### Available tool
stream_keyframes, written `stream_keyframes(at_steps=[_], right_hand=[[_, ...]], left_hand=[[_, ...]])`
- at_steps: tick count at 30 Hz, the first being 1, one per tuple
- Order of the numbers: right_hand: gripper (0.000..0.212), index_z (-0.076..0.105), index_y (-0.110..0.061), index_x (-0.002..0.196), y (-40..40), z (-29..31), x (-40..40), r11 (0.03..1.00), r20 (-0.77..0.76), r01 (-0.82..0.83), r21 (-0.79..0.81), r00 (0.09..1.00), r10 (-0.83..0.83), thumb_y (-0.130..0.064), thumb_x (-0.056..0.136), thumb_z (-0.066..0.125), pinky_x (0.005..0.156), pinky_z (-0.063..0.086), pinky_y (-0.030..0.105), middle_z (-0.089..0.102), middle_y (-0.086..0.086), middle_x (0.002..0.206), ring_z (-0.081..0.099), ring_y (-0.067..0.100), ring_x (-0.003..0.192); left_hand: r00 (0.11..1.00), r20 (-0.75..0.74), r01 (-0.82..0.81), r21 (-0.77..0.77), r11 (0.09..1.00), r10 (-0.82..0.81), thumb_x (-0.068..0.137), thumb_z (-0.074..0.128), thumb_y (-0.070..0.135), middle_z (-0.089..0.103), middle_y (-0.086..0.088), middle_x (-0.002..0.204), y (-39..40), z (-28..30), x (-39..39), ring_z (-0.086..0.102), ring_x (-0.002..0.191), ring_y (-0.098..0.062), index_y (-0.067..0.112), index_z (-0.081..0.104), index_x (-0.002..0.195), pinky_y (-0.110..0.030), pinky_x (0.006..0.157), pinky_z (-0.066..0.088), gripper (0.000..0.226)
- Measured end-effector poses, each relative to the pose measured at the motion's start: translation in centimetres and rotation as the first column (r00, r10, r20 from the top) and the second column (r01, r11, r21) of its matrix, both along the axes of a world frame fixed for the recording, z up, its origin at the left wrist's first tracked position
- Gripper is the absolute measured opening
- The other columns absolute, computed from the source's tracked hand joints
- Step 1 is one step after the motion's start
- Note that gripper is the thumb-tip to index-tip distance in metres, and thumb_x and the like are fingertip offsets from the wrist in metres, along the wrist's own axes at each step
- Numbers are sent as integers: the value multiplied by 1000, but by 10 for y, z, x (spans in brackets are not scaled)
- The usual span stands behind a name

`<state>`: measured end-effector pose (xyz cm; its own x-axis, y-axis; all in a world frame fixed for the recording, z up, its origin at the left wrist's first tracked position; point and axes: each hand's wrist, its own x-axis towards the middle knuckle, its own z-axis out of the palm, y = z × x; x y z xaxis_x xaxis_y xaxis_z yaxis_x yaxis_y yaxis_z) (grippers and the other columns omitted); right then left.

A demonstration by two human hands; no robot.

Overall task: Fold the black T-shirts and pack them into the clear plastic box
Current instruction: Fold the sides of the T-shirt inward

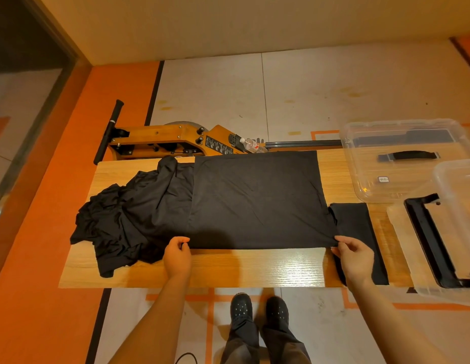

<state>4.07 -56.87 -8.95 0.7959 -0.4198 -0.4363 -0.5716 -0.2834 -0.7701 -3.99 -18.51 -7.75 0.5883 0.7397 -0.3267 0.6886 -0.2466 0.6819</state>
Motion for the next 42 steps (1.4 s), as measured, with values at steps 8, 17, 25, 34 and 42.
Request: stream_keyframes(at_steps=[8,17,25,34,42], right_hand=[[18,70,-9,110,-10,2,-20,1000,-24,-25,-16,999,25,-10,97,56,95,52,54,67,11,109,62,31,102],[19,69,-2,108,-20,11,-56,994,-22,-107,9,994,107,0,95,55,94,53,49,66,11,100,62,30,98],[17,69,-2,106,-31,20,-66,988,-3,-149,34,989,149,0,94,57,82,52,35,65,6,93,62,20,88],[28,67,-15,109,-19,25,-48,981,-2,-193,32,981,193,5,91,59,89,56,49,67,8,96,65,28,92],[21,69,-7,110,-17,37,-5,972,75,-225,66,973,220,-4,89,66,92,54,44,70,9,95,67,25,94]], left_hand=[[1000,-2,-26,-7,1000,26,96,49,0,64,-20,107,-2,9,-23,57,94,-33,2,65,105,-34,75,42,19],[996,-84,-43,-66,997,38,93,49,-3,65,-16,105,-9,8,-63,56,90,-29,13,66,93,-33,75,43,23],[995,-93,-47,-70,996,40,91,49,-3,64,-13,102,-13,12,-76,55,87,-25,10,68,95,-31,73,42,23],[999,35,34,-149,988,-29,86,41,-13,62,-10,102,-15,38,-53,54,89,-24,4,66,109,-33,76,47,37],[999,27,35,-104,994,-33,88,60,-2,67,-17,99,6,53,-14,58,83,-21,5,67,109,-28,72,43,23]])
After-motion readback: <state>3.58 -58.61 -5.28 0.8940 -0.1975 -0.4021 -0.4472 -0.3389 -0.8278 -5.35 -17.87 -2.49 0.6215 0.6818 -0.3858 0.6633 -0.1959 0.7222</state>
